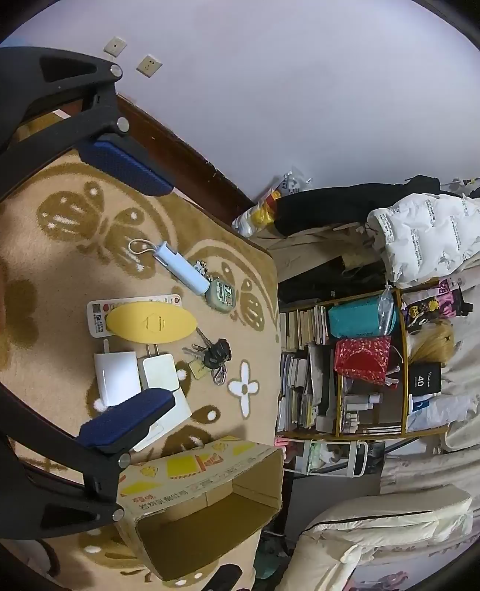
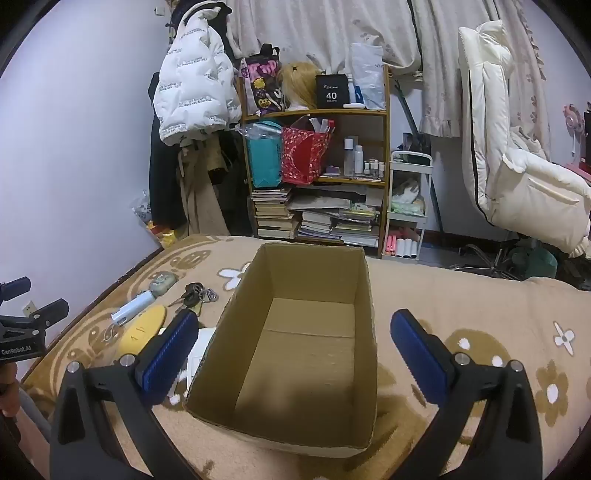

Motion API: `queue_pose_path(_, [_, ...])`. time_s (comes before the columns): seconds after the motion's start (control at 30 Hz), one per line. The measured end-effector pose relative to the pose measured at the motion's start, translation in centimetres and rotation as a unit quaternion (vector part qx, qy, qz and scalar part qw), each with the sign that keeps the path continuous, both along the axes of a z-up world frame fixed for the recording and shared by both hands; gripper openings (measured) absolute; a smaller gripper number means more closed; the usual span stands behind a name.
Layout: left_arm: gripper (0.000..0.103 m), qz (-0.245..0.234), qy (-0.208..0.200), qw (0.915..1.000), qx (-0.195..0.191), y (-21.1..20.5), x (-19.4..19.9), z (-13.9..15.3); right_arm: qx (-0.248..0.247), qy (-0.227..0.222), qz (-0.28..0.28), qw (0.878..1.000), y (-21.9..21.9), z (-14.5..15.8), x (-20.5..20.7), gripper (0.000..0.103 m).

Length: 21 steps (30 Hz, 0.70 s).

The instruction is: Organize rigid objects

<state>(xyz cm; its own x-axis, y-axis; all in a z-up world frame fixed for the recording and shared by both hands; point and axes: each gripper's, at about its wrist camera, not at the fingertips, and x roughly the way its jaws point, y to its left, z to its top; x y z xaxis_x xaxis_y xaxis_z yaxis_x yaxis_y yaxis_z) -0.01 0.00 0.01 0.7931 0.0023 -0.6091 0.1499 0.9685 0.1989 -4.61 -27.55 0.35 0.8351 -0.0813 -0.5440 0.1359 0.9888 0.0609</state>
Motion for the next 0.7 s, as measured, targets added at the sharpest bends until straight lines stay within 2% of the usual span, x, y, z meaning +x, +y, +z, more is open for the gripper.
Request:
queue_pose_path(0.5, [0.103,-0.004,0.001,1.0,-0.006,-0.04,-0.18,0.12,-0.001,0.002,-0.003,1.0,0.34,0.59,0.06,0.103])
queue_pose_path(0.53, [0.103,-0.004,0.001,1.0,-0.007,-0.02,-0.18,0.11,-0.001,0.002,-0.004,1.0,0.05,-0.17,-0.15,0.103])
queue_pose_path(0.7, [0.103,-0.003,0.004,1.0,-0.008,-0.2,-0.29,-0.16,-0.001,0.003,-0.003,1.0,-0.27,-0.24,0.05,0.103])
